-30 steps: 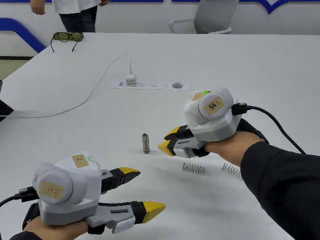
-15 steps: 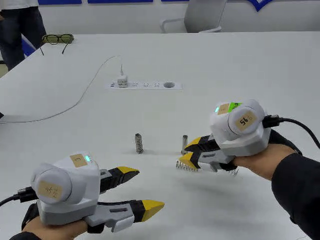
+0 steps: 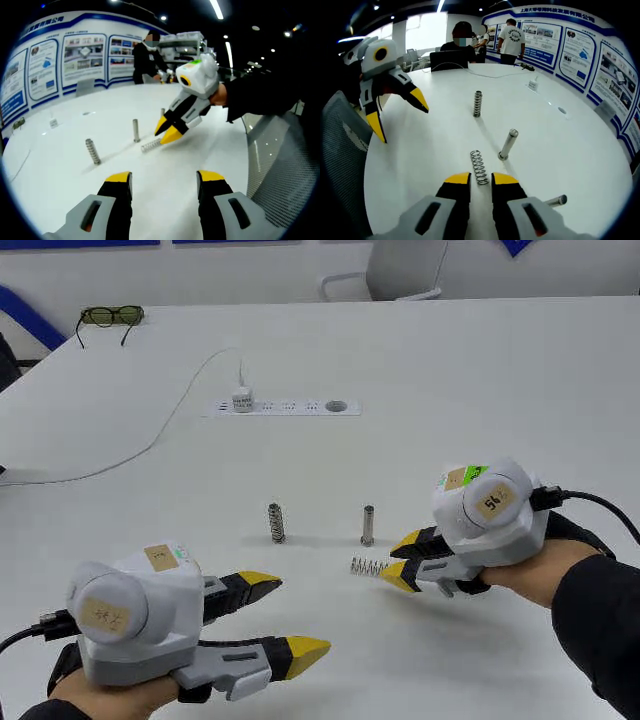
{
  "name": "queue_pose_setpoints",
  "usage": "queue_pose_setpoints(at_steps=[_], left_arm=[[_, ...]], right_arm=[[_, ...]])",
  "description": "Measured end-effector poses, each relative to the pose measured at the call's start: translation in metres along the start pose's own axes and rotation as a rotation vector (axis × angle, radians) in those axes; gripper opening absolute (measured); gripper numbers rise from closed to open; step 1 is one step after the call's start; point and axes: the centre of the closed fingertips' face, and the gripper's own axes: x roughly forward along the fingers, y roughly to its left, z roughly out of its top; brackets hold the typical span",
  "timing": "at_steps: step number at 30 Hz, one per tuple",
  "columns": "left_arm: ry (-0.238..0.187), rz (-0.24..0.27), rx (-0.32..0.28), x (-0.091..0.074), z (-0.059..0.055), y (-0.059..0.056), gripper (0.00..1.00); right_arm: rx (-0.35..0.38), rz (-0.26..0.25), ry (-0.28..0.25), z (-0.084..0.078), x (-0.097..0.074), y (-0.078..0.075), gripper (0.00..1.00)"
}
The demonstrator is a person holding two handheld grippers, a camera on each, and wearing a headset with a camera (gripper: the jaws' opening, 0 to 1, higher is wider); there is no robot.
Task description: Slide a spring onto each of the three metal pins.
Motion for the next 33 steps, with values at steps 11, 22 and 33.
queue_pose_setpoints(at_steps=[11,22,33], left_arm=[[0.005,0.002,-0.006,0.001,-0.003,0.0,0.52],[0.018,0.0,0.011,0.002,-0.002,0.002,0.51],[0.076,-0.044,0.11,0.019,0.001,0.006,0.49]], right_arm=[[0.011,0.045,0.033,-0.01,0.008,0.0,0.16],[0.0,0.067,0.042,-0.01,0.006,0.006,0.12],[-0.019,0.109,0.039,-0.003,-0.007,0.022,0.12]])
